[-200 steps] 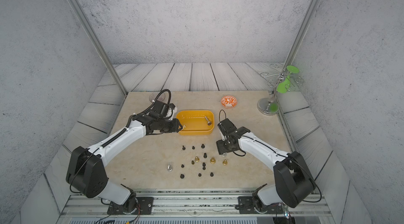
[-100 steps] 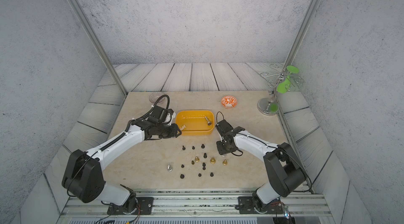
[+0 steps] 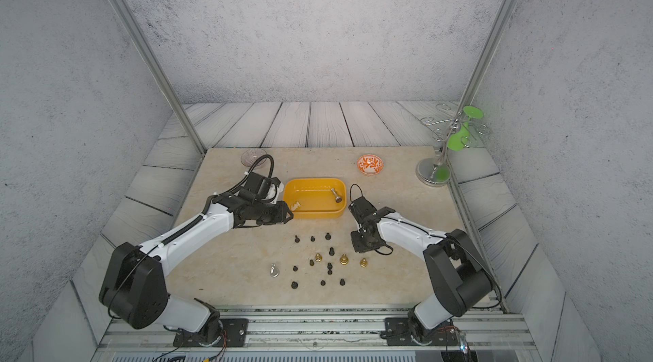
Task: Put the chess pieces into the storage box
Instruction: Pick up the chess piece at the center of the board.
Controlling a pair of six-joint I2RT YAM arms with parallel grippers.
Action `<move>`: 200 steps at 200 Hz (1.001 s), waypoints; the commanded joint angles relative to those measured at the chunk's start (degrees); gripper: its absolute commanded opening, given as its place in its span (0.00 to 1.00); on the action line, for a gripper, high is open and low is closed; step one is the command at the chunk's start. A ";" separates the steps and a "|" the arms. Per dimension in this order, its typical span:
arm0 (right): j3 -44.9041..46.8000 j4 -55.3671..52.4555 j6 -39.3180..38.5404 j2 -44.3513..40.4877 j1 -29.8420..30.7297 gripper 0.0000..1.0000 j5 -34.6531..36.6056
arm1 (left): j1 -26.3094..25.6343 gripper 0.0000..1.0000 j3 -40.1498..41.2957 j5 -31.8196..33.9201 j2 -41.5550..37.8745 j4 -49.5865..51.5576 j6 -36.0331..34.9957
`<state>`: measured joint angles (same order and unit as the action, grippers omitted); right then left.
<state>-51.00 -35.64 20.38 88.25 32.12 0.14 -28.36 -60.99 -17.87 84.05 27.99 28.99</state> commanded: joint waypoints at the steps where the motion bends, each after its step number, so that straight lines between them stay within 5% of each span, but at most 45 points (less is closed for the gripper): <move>1: 0.03 -0.44 0.54 0.01 -0.12 0.26 0.71 | 0.31 0.34 0.70 -0.50 -1.44 0.02 0.45; 200: -16.95 -8.83 -3.27 -3.55 -0.05 0.17 -2.05 | 0.32 0.34 1.06 -1.13 -4.34 1.74 -0.16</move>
<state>-64.84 -42.46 18.37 84.82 32.12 -0.56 -28.36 -60.47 -18.41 81.17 29.19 29.17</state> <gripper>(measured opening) 0.182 0.339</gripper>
